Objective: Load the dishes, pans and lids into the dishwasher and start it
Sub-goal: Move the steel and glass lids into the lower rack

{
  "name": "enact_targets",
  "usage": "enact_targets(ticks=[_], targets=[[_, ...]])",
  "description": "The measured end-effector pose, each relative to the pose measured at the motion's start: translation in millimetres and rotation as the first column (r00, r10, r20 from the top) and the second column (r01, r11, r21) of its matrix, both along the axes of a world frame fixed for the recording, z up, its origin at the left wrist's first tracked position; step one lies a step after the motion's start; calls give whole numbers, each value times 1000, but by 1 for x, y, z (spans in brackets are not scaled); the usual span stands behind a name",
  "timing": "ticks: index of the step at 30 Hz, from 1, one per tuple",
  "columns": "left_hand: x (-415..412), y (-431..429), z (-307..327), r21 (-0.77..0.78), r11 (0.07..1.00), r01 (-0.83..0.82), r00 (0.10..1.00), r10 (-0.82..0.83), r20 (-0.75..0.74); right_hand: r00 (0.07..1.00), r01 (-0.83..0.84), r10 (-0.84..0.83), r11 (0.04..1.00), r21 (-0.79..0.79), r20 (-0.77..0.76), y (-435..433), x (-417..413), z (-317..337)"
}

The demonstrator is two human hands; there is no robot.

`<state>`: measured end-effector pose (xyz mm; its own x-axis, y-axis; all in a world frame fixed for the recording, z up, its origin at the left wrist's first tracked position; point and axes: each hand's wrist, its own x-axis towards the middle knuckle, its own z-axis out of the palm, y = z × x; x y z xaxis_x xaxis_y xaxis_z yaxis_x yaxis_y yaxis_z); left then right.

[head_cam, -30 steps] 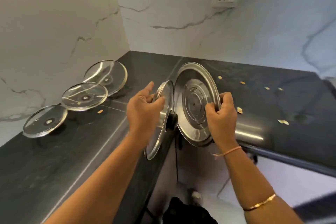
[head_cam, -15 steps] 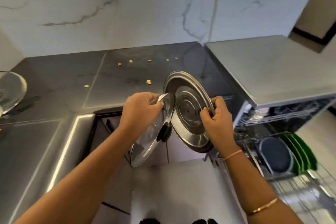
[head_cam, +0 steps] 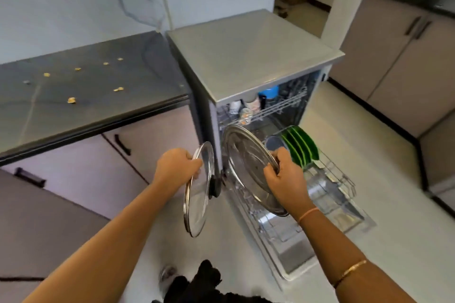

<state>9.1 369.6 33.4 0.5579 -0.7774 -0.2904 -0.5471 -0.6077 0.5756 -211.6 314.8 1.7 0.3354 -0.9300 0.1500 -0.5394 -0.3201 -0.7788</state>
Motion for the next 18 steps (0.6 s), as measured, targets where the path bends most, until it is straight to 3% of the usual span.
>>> enact_targets(ticks=[4, 10, 18], targets=[[-51, -27, -25, 15, 1000, -11, 974, 14, -224, 997, 67, -64, 996, 55, -49, -19, -62, -14], [-96, -71, -49, 51, 988, 143, 933, -117, -340, 976, 192, -177, 974, 120, -131, -58, -103, -32], [-133, -143, -58, 98, 987, 126, 866, -61, -496, 948, 268, -236, 953, 138, -213, -118, -115, -54]])
